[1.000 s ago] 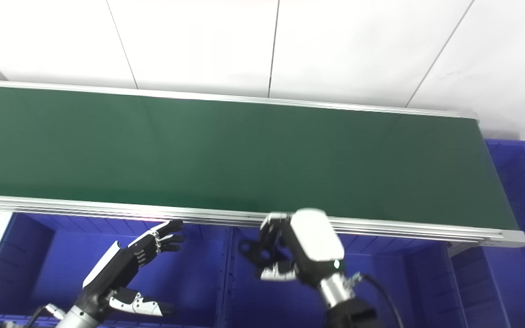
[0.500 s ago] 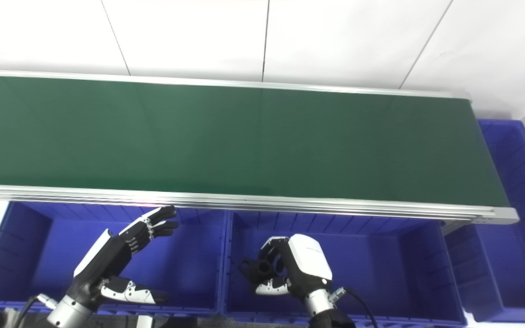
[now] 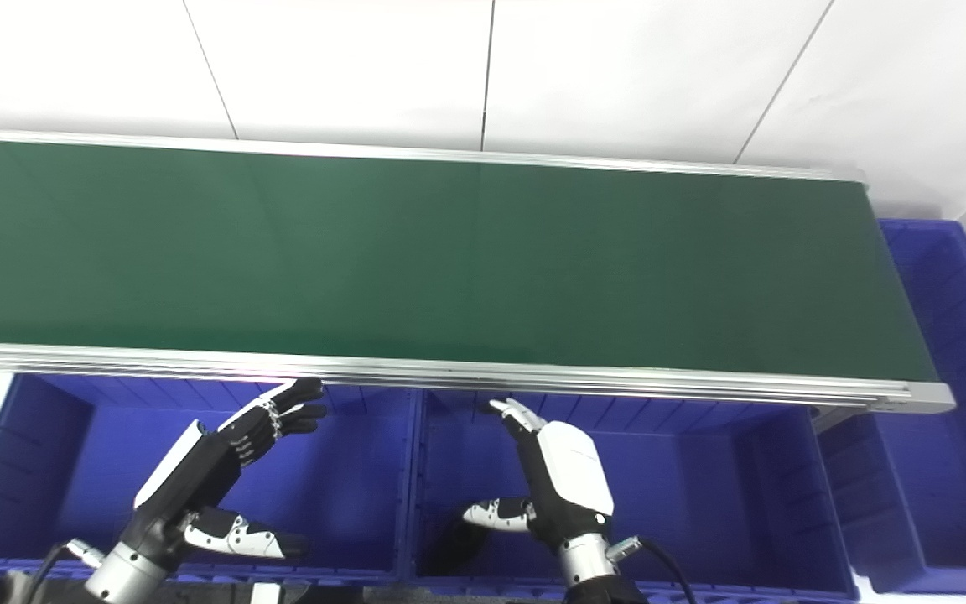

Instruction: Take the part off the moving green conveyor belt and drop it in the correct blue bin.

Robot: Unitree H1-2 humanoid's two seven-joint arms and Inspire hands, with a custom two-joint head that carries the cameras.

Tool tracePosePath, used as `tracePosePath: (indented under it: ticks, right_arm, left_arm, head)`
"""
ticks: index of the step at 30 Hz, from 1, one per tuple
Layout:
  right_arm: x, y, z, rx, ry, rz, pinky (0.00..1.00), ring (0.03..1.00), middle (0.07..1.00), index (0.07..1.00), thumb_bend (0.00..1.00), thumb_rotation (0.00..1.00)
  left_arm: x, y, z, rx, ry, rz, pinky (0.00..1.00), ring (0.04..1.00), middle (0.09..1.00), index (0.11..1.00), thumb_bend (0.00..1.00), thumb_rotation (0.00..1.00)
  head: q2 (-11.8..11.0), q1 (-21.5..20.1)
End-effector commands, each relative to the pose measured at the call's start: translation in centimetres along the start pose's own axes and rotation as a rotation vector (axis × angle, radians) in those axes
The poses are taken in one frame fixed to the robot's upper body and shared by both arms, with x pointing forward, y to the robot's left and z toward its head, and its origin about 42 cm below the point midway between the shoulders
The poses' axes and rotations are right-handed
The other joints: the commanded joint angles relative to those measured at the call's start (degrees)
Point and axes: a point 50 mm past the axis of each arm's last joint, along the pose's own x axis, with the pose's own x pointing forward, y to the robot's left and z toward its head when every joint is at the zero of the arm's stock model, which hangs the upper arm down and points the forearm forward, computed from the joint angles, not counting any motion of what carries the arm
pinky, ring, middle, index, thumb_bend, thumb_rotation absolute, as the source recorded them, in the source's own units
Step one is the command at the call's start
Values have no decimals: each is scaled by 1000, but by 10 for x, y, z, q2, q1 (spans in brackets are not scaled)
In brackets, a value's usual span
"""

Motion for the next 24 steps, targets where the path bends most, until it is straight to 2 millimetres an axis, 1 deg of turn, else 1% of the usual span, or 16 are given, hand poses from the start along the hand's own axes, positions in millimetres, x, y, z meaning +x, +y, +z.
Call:
tracePosePath:
  ticks: [1, 3, 6, 7, 8, 11, 13, 16, 19, 24]
  right_arm:
    - [-3, -11, 16, 48, -65, -88, 726, 819, 862, 817, 625, 42]
    - [-8, -14, 20, 93, -87, -109, 716, 815, 852, 821, 615, 74]
    - [-16, -16, 25, 181, -125, -117, 708, 815, 847, 830, 604, 123]
    - [-19, -15, 26, 218, -140, -119, 682, 795, 844, 837, 610, 201]
    - [-21, -14, 26, 260, -152, -121, 666, 780, 843, 844, 624, 253]
    - [-27, -8, 27, 350, -179, -119, 660, 777, 853, 867, 650, 313]
    - [-31, -4, 26, 382, -187, -106, 676, 790, 862, 882, 662, 345]
    - [-33, -1, 26, 404, -191, -88, 693, 802, 871, 895, 670, 380]
    - [-34, 2, 25, 419, -194, -76, 708, 809, 875, 898, 678, 393]
    - [-33, 3, 22, 415, -183, -59, 716, 814, 872, 898, 681, 385]
  left_arm:
    - [1, 4, 10, 25, -57, 4, 819, 848, 903, 885, 689, 177]
    - [2, 4, 8, 15, -58, 1, 817, 846, 902, 885, 693, 188]
    - [3, 4, 7, 10, -57, -3, 822, 845, 907, 886, 689, 172]
    - [4, 4, 7, 13, -55, -3, 813, 843, 903, 886, 691, 190]
    - [5, 4, 6, 11, -56, -5, 813, 843, 904, 887, 689, 185]
    - [7, 3, 4, -6, -58, -4, 819, 834, 905, 883, 698, 167]
    - [8, 3, 4, -6, -58, -7, 814, 829, 907, 884, 695, 172]
    - [9, 3, 3, -5, -57, -10, 818, 835, 909, 885, 697, 191]
    - [9, 3, 3, -7, -59, -9, 822, 843, 905, 886, 704, 220]
    - [11, 2, 2, -14, -59, -6, 821, 833, 908, 888, 695, 205]
  head:
    - [-3, 2]
    - [-2, 2]
    - [-4, 1]
    - [-6, 2]
    - [-7, 2]
    - [-7, 2]
    - [-6, 5]
    - [-4, 7]
    - [-4, 7]
    - [-4, 9]
